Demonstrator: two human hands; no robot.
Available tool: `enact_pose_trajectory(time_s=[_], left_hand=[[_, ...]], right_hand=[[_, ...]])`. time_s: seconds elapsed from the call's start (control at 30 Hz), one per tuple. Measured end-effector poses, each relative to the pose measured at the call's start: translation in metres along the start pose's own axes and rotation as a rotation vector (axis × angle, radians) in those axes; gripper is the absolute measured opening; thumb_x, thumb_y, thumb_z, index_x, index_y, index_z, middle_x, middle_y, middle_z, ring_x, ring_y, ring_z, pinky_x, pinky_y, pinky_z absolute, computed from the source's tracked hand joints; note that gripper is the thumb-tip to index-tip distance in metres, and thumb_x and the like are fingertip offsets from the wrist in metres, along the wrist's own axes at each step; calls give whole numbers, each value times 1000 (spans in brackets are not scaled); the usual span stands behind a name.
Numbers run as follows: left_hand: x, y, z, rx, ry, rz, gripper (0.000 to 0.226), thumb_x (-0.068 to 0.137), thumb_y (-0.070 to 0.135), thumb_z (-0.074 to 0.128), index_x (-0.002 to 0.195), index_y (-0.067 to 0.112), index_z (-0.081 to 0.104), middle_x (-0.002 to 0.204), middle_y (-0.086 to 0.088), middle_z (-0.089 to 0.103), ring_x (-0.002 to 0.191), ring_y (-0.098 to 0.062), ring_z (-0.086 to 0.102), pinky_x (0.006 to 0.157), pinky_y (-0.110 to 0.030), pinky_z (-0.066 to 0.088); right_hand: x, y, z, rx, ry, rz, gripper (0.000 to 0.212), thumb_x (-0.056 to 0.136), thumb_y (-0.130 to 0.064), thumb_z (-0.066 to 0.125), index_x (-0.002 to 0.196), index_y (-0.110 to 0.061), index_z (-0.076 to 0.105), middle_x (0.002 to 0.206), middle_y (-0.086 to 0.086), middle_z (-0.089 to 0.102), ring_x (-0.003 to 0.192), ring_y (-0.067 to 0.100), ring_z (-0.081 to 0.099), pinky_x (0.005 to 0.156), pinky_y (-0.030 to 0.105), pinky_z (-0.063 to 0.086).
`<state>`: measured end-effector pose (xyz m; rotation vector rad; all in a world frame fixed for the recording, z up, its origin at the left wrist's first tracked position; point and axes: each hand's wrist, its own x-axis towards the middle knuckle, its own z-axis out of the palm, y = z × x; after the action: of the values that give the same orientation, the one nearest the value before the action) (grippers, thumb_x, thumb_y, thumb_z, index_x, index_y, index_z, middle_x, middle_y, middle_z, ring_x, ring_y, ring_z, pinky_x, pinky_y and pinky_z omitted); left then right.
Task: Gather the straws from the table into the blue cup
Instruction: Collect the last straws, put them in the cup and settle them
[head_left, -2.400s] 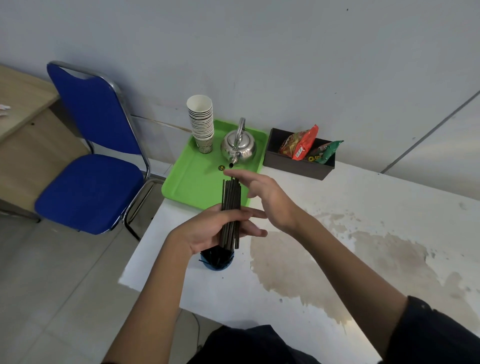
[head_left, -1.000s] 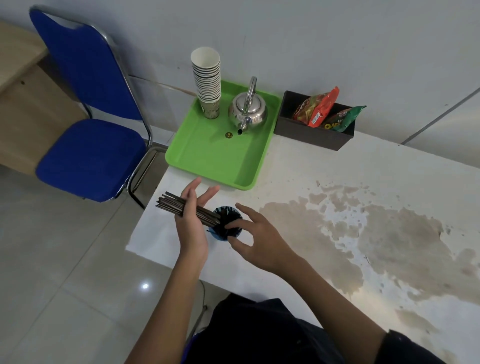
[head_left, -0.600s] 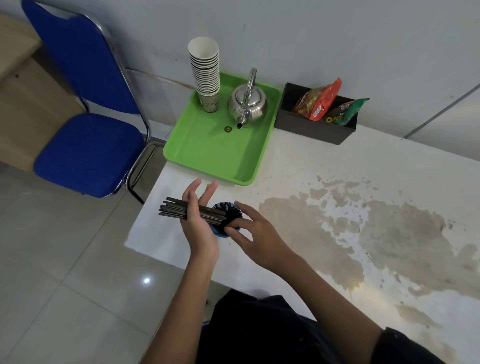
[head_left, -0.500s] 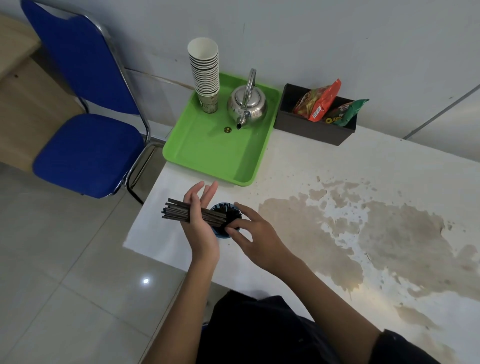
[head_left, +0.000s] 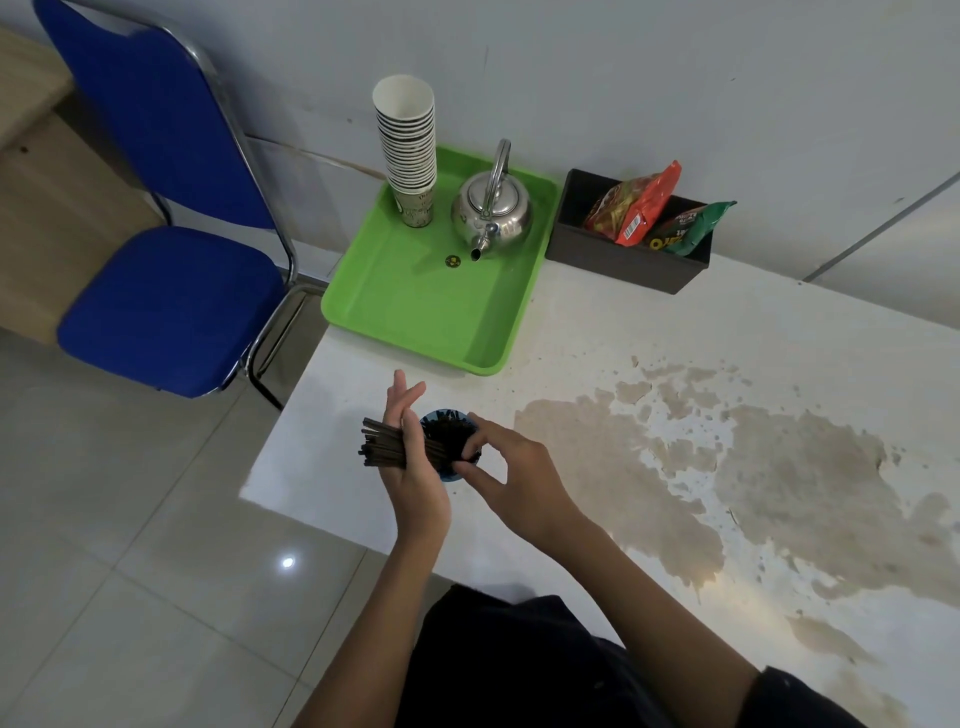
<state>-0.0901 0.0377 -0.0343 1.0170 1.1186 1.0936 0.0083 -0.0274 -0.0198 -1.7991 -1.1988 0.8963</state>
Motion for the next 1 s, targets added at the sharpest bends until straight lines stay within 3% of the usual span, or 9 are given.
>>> enact_pose_trajectory(time_s=[0.13,0.3,0.47,0.53,0.63,0.73,0.87,0.9,1.0], left_hand=[[2,-7,-4,173,-71,29,36,108,20,34,134,38,53,166,12,17,150,0,20,120,-27,23],[7,-15,-14,347,-195,93,42,104,32,37,143,48,38,166,21,6,152,0,12,120,-18,18],[9,-11,-15,387,-280,93,54,104,30,45,155,24,30,155,42,17,147,10,17,116,-10,18],[11,-11,-17,417,-295,119,62,100,36,50,156,21,29,157,35,21,147,6,22,117,-16,22],[12,-14,-23,402,-325,144,78,90,44,59,155,14,30,158,27,28,147,-3,29,116,-21,28],[10,-15,-25,333,-361,161,92,86,55,64,155,7,27,161,3,30,149,-14,30,117,-30,30],[14,-24,-27,254,-365,68,92,80,51,75,156,32,27,151,-23,35,140,-50,35,108,-68,35],[13,-22,-27,273,-347,53,87,82,50,73,155,35,27,152,-20,35,140,-47,36,108,-67,36],[11,-13,-23,378,-271,39,69,92,50,54,154,37,27,157,7,37,145,-8,35,119,-45,32]], right_hand=[[1,-3,-2,18,-26,78,21,87,-20,69,92,-23,49,127,-2,64,132,2,46,94,4,34],[1,-2,-4,4,-9,83,23,88,-23,68,95,-26,46,134,-1,60,126,9,54,100,24,45],[0,-1,-2,3,6,73,21,89,-21,66,96,-20,46,133,0,61,126,11,54,93,8,38],[0,-2,-2,-2,16,70,21,89,-20,66,96,-20,46,130,-1,63,124,10,55,90,3,36],[1,-1,-1,-23,17,53,21,89,-22,67,97,-20,47,123,-3,66,118,12,59,91,15,45],[1,-1,-1,-14,13,63,20,89,-21,66,97,-19,47,125,-4,65,117,12,59,90,15,45],[1,-2,-2,-5,8,82,20,89,-18,65,97,-19,46,124,-3,65,120,9,56,87,4,38],[1,-2,-2,-4,7,87,21,89,-19,65,97,-19,46,125,-3,65,120,10,57,89,8,41],[1,-3,-2,-5,-12,101,22,89,-20,65,97,-21,45,130,-2,63,122,11,56,90,9,40]])
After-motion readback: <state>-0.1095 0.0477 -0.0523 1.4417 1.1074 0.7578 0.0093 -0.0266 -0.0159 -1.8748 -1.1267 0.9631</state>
